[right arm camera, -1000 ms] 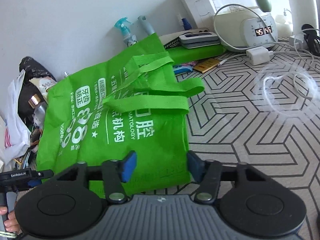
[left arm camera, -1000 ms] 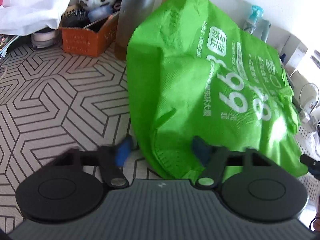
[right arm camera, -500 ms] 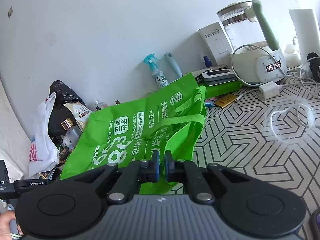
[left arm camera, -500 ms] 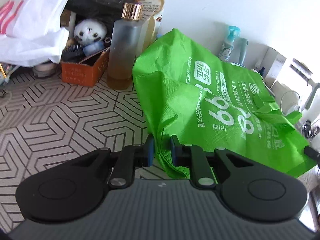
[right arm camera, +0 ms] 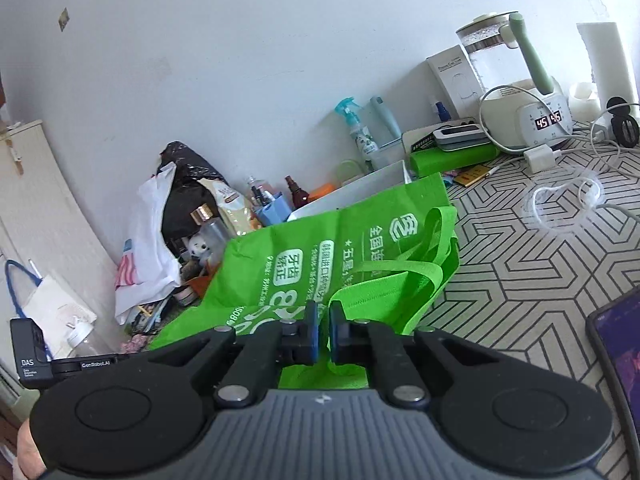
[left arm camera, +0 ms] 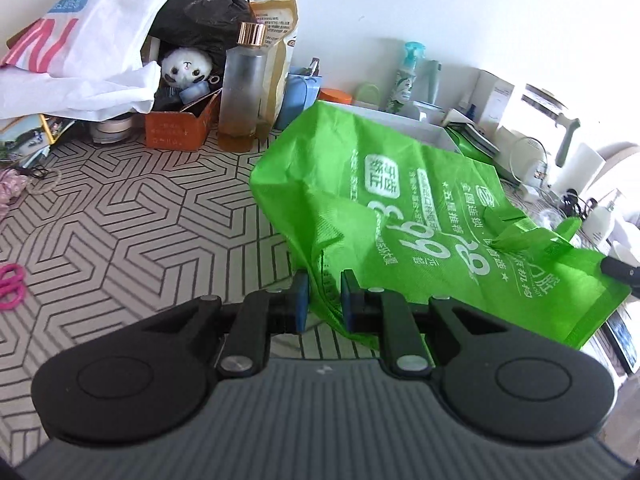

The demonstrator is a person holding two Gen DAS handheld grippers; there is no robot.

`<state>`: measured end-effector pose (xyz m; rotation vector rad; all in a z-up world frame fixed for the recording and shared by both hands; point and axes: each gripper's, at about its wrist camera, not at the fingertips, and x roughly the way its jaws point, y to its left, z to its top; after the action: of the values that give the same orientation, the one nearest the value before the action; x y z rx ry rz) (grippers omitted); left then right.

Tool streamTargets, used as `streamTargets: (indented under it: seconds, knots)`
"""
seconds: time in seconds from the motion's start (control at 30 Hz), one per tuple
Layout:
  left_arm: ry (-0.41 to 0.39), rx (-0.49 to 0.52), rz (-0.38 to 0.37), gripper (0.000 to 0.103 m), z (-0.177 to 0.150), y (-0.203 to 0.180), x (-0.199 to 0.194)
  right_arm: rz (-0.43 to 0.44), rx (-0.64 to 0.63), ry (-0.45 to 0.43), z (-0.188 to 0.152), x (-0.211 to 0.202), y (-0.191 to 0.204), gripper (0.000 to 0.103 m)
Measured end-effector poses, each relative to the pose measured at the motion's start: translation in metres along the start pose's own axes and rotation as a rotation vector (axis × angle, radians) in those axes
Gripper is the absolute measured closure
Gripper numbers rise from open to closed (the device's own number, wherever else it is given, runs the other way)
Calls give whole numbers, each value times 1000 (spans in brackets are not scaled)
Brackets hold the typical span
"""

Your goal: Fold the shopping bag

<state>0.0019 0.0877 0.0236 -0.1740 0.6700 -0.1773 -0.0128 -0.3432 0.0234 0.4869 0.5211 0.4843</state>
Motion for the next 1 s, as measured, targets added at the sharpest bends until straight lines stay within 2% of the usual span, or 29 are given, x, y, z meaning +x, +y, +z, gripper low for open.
streamTargets:
  seconds: [0.13, 0.2, 0.27, 0.37, 0.43, 0.5, 0.57, 0.6, 0.7, 0.77, 0.93, 1.0]
  knots:
    - [82, 89, 6, 87, -11, 5, -7, -28, -46, 16, -8, -23, 7, 97]
    - [152, 73, -27, 87, -15, 13, -4, -43, -59, 21, -12, -34, 9, 97]
    - [187, 62, -61, 87, -18, 16, -6, -35, -47, 16, -13, -40, 8, 97]
    - [174, 117, -49, 87, -19, 9, -14, -48, -51, 7, -15, -43, 12, 97]
    - [169, 184, -41, 82, -20, 0, -21, -45, -44, 11, -14, -43, 12, 97]
    - [178, 298, -29, 63, -23, -9, -26, -9, -21, 13, -10, -43, 11, 97]
    - [203, 399, 6, 63, -26, -15, -29, 18, -18, 2, -5, -45, 15, 97]
    - [210, 419, 9, 63, -24, -17, -31, 31, -19, -5, -2, -46, 17, 97]
    - [209, 382, -132, 61, -7, -11, -46, 48, -55, -19, 6, -39, 28, 97]
    - [158, 383, -208, 48, 4, -11, -51, 62, -77, -21, 11, -36, 35, 97]
    - [81, 392, -249, 38, 35, -23, -41, 66, -127, -18, 15, -31, 44, 96]
    - [102, 406, -229, 33, 48, -32, -15, 69, -129, -18, 13, -31, 43, 96]
